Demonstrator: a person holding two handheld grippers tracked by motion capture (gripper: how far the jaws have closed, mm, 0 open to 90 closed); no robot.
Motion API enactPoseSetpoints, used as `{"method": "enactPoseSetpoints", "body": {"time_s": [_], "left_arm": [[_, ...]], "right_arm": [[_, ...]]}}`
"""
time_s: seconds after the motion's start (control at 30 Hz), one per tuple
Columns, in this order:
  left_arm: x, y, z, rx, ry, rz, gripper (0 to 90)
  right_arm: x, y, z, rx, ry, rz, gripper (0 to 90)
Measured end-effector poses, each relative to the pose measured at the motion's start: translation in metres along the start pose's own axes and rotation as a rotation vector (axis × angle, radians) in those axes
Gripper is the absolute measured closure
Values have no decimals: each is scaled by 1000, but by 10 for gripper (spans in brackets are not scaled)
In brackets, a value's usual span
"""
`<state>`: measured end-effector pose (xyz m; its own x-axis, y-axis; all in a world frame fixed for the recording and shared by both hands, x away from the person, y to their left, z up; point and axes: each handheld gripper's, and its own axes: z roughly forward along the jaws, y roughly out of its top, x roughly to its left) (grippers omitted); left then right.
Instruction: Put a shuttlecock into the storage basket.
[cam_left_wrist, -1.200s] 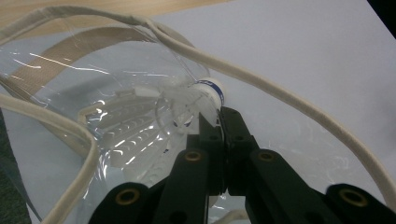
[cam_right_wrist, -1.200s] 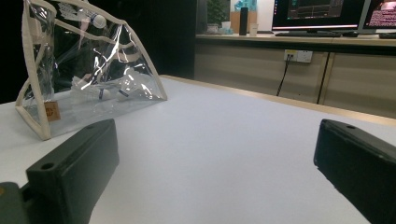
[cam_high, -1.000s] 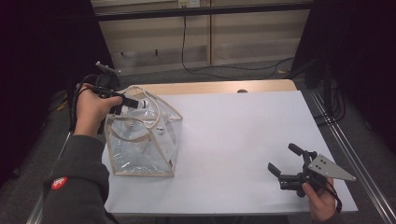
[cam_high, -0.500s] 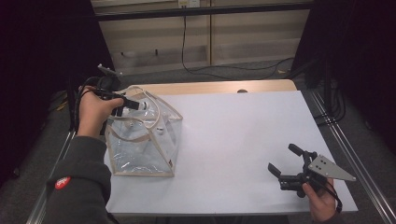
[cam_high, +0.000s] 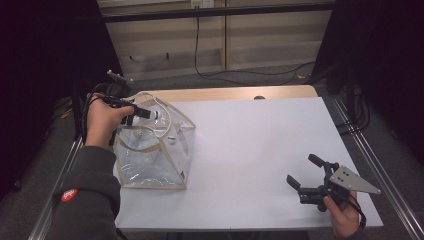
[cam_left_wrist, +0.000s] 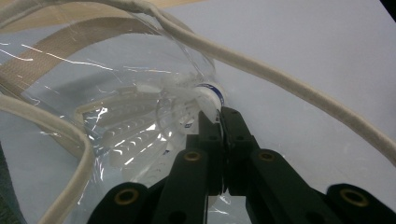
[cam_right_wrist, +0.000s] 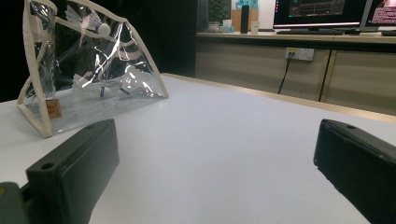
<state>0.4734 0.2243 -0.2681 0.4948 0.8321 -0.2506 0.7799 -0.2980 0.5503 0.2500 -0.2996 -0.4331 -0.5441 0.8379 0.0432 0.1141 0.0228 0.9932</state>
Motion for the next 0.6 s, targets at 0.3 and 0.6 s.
{"method": "enactPoseSetpoints", "body": {"time_s": [0.3, 0.6], "left_arm": [[-1, -1, 0, -11, -10, 1, 844], [-4, -2, -2, -22, -25, 12, 790]], "right_arm": [[0, 0, 0, 3, 0, 2, 0], [0, 0, 0, 3, -1, -2, 0]]}}
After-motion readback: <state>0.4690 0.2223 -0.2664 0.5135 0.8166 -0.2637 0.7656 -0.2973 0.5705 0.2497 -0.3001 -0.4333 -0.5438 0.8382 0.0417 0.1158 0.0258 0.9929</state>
